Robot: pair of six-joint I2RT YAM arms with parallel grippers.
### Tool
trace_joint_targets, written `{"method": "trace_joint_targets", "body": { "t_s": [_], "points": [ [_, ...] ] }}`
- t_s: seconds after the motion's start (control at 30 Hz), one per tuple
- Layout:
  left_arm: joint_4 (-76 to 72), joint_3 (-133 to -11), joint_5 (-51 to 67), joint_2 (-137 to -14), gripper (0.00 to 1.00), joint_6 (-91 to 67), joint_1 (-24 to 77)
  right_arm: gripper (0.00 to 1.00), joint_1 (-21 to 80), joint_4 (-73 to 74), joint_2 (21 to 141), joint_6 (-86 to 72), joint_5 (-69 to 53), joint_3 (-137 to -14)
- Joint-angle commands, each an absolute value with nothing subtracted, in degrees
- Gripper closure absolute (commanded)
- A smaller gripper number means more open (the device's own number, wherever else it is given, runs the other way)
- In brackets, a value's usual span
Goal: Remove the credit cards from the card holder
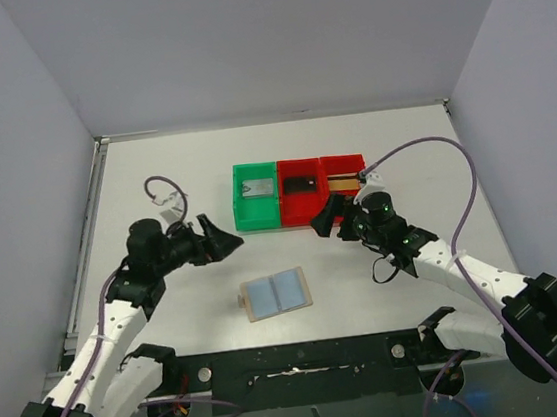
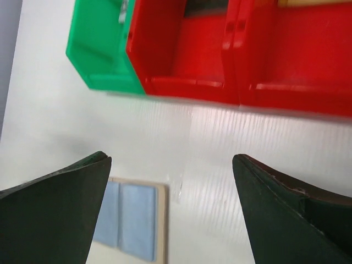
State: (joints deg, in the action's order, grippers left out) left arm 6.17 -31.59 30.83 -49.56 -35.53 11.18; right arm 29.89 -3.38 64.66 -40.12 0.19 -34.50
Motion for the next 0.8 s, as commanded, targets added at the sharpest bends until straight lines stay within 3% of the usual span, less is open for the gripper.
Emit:
{"method": "trace_joint_targets", "body": {
  "t_s": [0.0,0.13,0.23,0.5,0.77],
  "points": [
    [3.01,-34.88,21.09,-50.65,0.2,-38.96,29.19,0.02,33.36,-7.09,62.46,-52.43,-4.59,-31.16],
    [5.55,-35.12,10.97,-55.85,0.32,-42.21,41.77,0.02,39.9,-3.96,63.46,-55.8,1.15,-31.55],
    [7.72,-35.27,6.66,-60.04,0.33,-45.44,46.01,0.02,43.55,-2.15,64.34,-59.26,5.4,-31.55],
    [13.67,-31.59,-1.04,-61.3,0.43,-54.26,46.57,0.13,48.93,-2.77,66.59,-64.36,7.35,-29.99],
    [17.28,-30.75,-1.13,-65.85,0.44,-53.63,45.77,0.33,49.94,-2.25,72.66,-63.11,2.09,-32.77]
  ]
}}
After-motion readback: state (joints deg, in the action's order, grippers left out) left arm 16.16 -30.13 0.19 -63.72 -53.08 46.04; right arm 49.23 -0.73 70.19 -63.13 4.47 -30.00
